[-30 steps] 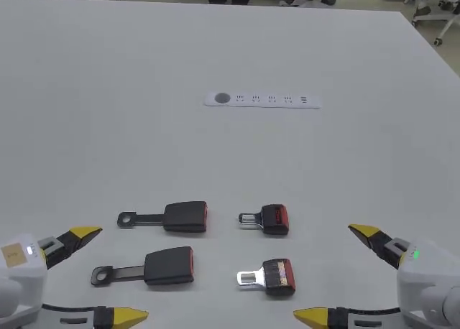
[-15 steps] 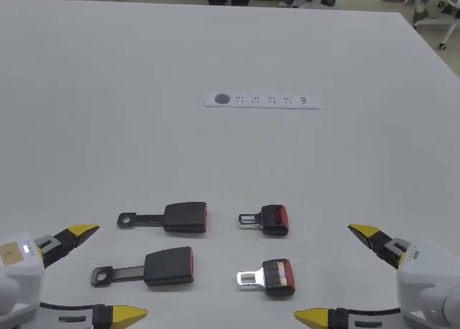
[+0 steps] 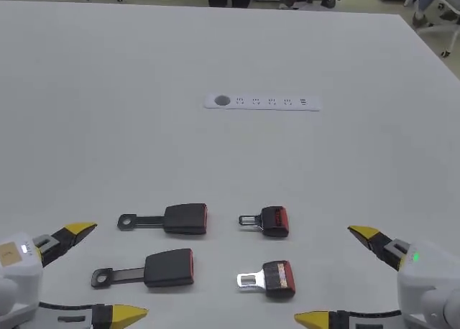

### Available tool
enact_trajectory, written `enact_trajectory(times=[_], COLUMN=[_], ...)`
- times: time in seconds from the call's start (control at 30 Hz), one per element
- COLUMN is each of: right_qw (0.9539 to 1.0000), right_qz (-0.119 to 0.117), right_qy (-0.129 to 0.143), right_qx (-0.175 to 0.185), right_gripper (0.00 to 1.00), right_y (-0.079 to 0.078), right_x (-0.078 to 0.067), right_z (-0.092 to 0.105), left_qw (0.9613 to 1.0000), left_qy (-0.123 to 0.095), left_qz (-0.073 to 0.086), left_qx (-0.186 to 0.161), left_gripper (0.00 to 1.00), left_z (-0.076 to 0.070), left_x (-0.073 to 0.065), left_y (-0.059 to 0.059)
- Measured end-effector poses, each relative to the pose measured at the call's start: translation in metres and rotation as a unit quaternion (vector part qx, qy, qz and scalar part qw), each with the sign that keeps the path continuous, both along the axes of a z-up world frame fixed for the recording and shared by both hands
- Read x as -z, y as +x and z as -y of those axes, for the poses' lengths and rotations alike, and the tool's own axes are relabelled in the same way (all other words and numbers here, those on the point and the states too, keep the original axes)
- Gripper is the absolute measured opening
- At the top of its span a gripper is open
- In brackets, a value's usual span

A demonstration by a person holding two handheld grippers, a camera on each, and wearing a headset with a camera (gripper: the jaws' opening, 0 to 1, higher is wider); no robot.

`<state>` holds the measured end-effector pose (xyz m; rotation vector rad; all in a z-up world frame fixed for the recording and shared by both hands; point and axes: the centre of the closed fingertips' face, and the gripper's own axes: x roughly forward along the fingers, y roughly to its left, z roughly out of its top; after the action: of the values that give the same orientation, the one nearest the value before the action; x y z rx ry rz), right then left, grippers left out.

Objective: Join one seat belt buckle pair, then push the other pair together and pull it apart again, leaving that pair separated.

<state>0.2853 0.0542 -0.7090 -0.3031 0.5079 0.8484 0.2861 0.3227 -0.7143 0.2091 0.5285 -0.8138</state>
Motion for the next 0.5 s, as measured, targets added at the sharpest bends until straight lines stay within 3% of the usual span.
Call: enact_trajectory(times=[0.37,0.5], right_qw=[0.9995,0.9991], right_qz=[0.013,0.014], right_qy=[-0.009,-0.015], right_qx=[-0.028,-0.037], right_gripper=[0.94,0.92], right_y=[0.002,0.002], right_x=[-0.002,-0.001], right_z=[-0.005,-0.005], left_qw=[0.9994,0.9985], left_qy=[0.016,0.027], left_qz=[-0.003,-0.006], left_qx=[0.030,0.048], left_gripper=[0.96,0.94], left_z=[0.000,0.010], left_x=[0.003,0.004], left_y=[0.004,0.004])
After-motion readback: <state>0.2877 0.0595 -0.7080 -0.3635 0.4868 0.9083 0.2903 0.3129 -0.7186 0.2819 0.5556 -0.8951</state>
